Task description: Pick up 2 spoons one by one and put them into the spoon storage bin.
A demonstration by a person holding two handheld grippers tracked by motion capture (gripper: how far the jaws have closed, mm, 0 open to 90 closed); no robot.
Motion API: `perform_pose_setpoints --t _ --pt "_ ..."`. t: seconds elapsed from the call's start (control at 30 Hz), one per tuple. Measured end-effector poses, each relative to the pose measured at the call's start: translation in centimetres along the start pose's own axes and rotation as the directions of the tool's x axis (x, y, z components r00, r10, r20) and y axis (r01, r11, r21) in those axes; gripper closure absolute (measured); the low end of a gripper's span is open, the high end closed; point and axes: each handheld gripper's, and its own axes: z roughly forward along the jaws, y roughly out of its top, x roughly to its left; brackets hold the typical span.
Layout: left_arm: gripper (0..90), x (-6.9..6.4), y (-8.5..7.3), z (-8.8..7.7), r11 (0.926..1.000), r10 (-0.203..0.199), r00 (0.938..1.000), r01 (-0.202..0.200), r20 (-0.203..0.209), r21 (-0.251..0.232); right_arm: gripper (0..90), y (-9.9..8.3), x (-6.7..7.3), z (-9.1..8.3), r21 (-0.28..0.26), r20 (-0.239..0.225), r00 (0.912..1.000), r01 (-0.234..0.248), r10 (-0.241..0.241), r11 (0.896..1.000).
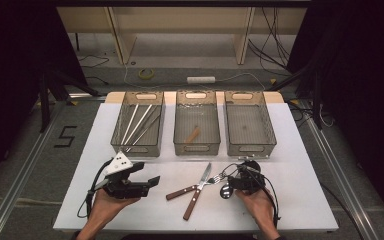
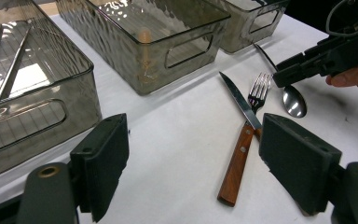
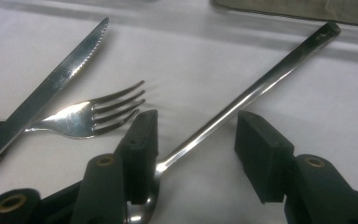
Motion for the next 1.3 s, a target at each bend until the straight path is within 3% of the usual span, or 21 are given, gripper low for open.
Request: perform_pose_setpoints --t 0.23,0.53,0.67,1.13,1.3 --pt "23.7 -0.1 0.0 0.0 1.0000 -0.001 1.0000 0.001 0.005 -0.003 52.0 0.0 -0.2 -0.1 0.008 -0.009 0.9999 -0.010 0.010 1.000" --pt "23.9 -0.2 0.0 0.0 1.0000 0.006 1.0000 -0.006 0.007 -0.006 57.0 0.0 -0.9 -0.2 0.009 -0.042 0.9965 -0.072 0.072 0.997" --pt "23.9 -0.2 0.0 -0.1 1.0000 0.009 0.9999 -0.009 0.009 -0.005 58.1 0.0 -0.8 -0.3 0.018 -0.032 0.9982 -0.051 0.052 0.999" --pt "24.7 -0.5 0.0 0.0 0.9999 0.017 0.9998 -0.017 0.009 -0.003 53.8 0.3 0.0 0.0 0.034 0.010 0.9985 -0.054 0.054 0.998" --pt "25.1 -0.6 0.1 0.0 0.9998 0.021 0.9997 -0.020 0.010 -0.004 53.4 0.5 0.5 0.1 0.049 0.043 0.9990 -0.017 0.015 0.999"
